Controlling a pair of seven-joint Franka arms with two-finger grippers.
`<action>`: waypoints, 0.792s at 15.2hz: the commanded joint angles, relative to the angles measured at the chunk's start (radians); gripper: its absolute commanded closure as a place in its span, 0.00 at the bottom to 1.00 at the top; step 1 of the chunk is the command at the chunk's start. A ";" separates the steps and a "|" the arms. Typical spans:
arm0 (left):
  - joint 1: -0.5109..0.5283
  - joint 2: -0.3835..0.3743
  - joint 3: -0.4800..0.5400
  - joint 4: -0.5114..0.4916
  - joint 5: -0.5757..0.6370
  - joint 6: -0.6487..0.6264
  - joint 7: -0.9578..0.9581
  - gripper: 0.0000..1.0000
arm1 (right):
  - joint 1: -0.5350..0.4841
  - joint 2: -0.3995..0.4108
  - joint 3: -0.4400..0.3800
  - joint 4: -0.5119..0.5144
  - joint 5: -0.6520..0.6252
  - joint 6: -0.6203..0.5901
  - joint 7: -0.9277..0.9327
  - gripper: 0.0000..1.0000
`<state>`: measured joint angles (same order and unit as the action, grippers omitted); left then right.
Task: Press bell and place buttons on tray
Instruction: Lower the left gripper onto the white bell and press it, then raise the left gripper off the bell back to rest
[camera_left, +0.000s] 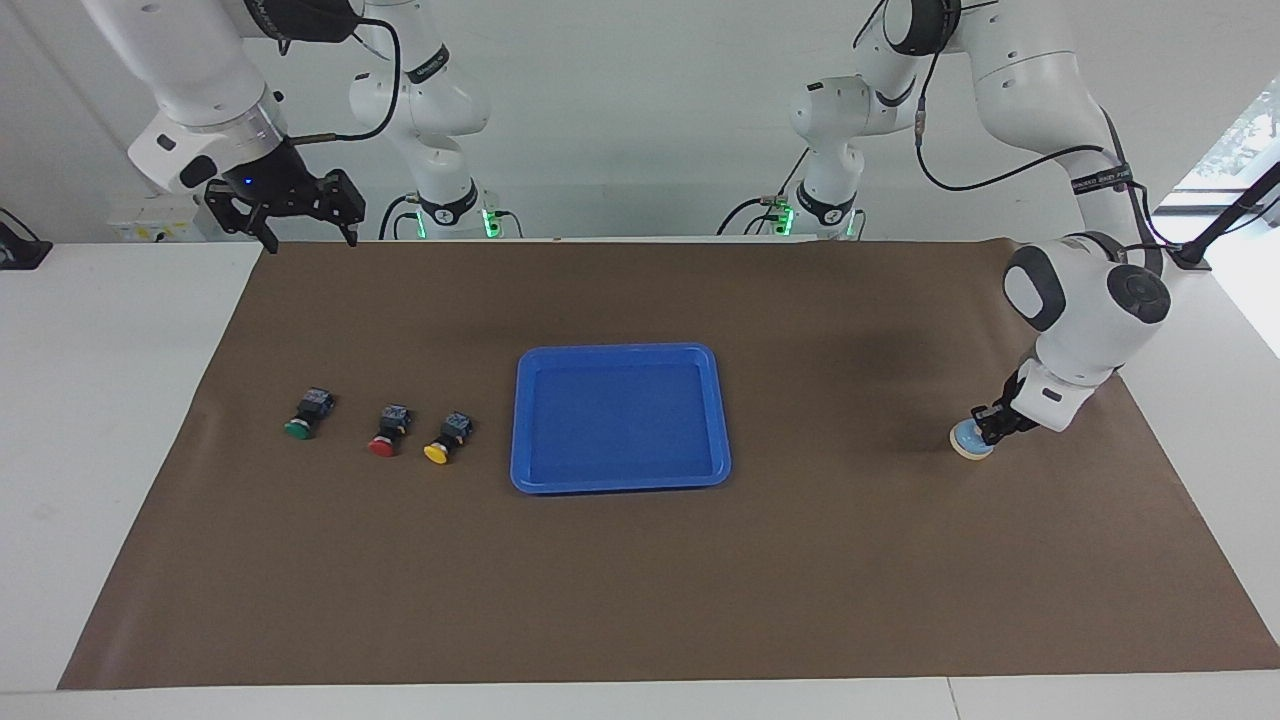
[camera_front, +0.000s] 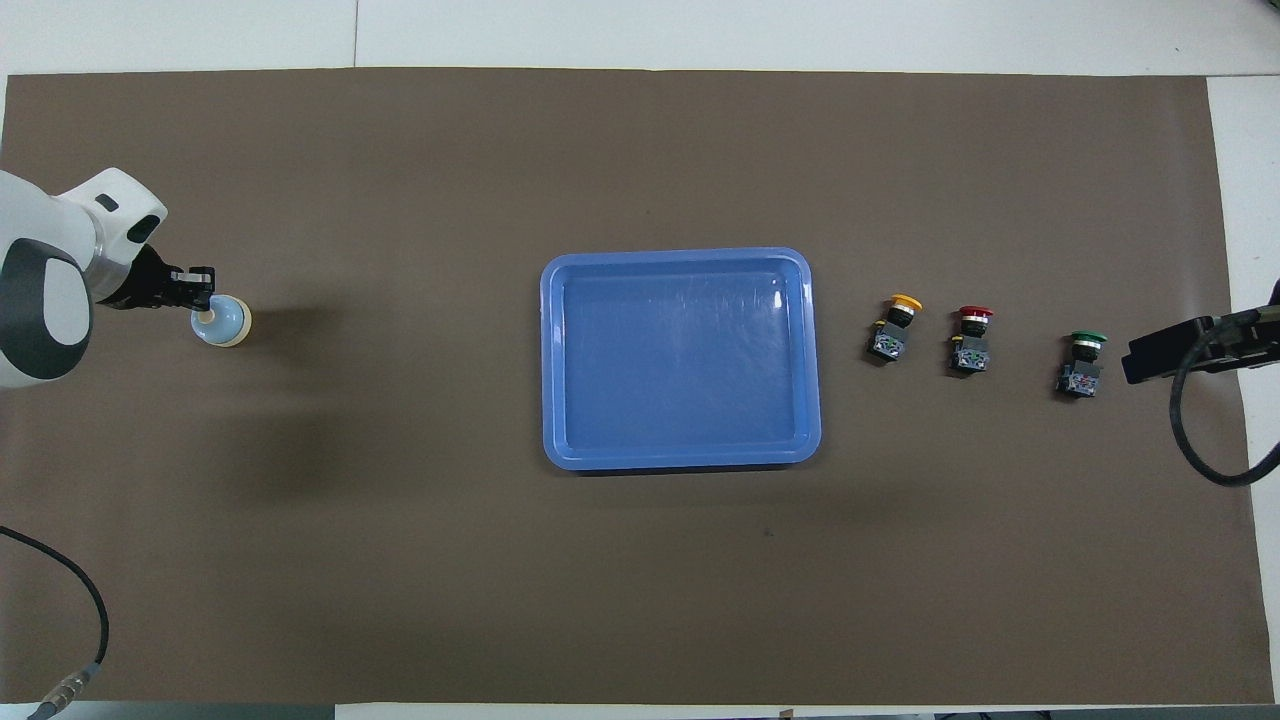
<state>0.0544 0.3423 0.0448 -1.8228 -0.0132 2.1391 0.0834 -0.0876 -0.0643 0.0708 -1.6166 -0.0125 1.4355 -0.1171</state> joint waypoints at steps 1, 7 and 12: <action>-0.024 -0.025 0.009 0.163 0.007 -0.235 0.006 0.32 | -0.015 -0.019 0.006 -0.019 -0.009 -0.010 -0.022 0.00; -0.061 -0.230 0.006 0.198 0.007 -0.503 -0.007 0.00 | -0.014 -0.020 0.007 -0.019 -0.007 -0.007 -0.024 0.00; -0.062 -0.351 0.003 0.178 0.006 -0.671 -0.004 0.00 | 0.002 -0.063 0.009 -0.121 -0.001 0.087 -0.012 0.00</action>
<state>0.0033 0.0375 0.0416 -1.6046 -0.0132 1.4998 0.0814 -0.0843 -0.0685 0.0735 -1.6313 -0.0125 1.4471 -0.1172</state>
